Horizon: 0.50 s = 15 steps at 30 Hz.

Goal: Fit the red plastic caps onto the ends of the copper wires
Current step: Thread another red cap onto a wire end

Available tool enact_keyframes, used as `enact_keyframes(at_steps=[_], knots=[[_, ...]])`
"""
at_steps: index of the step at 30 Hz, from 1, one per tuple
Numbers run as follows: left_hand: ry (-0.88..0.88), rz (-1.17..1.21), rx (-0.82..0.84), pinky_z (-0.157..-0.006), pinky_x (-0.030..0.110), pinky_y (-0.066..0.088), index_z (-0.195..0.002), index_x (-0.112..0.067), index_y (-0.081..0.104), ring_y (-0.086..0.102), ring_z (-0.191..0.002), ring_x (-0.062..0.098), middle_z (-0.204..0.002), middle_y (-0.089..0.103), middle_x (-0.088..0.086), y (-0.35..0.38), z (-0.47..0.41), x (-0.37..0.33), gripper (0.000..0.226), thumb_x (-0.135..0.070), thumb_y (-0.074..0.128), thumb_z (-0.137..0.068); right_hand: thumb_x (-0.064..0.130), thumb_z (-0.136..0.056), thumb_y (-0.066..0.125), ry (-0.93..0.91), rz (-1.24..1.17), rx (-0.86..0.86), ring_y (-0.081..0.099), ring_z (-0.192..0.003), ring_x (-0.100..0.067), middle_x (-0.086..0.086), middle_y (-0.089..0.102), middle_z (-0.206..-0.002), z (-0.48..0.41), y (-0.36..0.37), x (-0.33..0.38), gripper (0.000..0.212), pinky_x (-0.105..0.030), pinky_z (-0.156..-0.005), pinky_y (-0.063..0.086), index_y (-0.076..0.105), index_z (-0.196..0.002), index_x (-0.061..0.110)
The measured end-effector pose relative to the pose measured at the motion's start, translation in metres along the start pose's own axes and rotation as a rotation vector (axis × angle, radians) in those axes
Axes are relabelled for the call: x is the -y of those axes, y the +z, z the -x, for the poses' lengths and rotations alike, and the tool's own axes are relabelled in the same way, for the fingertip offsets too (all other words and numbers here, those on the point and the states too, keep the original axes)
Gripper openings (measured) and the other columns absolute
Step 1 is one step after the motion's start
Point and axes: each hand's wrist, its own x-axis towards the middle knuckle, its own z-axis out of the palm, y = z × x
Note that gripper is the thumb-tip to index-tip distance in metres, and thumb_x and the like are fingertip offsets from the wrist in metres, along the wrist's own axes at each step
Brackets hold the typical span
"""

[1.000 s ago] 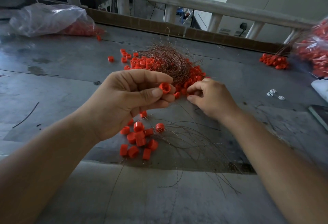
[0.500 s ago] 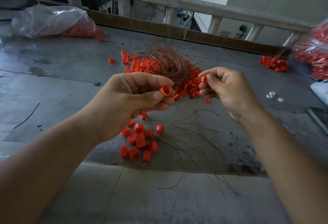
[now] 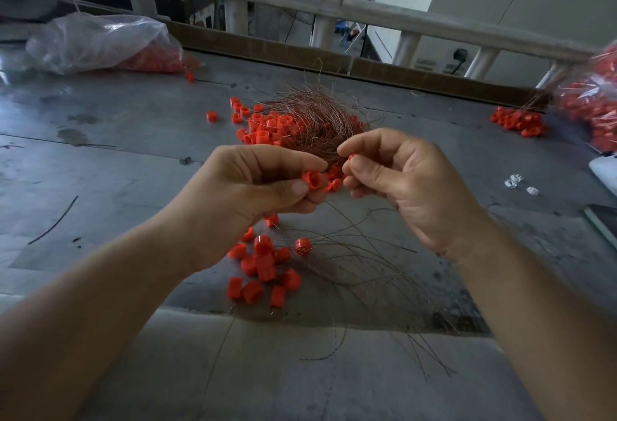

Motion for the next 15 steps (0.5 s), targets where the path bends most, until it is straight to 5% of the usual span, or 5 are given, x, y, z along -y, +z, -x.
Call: enact_keyframes(at_steps=[6, 15], knots=[[0.012, -0.054, -0.104, -0.061, 0.017, 0.053, -0.079, -0.011, 0.066, 0.070, -0.068, 0.014, -0.072, 0.072, 0.005, 0.003, -0.001, -0.001, 0.021, -0.008, 0.062, -0.059, 0.018, -0.070, 0.064, -0.150, 0.120, -0.017, 0.063, -0.072, -0.006, 0.002, 0.063, -0.080, 0.005, 0.017, 0.004, 0.016, -0.017, -0.068, 0.051, 0.060, -0.085, 0.023], [0.001, -0.115, -0.158, -0.057, 0.013, 0.052, -0.075, -0.019, 0.067, 0.069, -0.061, 0.011, -0.066, 0.072, 0.000, 0.004, 0.000, -0.004, 0.021, -0.011, 0.062, -0.056, 0.007, -0.070, 0.072, -0.245, 0.279, -0.105, 0.066, -0.078, -0.004, 0.012, 0.065, -0.084, 0.007, 0.028, 0.000, 0.028, -0.015, -0.072, 0.052, 0.064, -0.088, 0.026]])
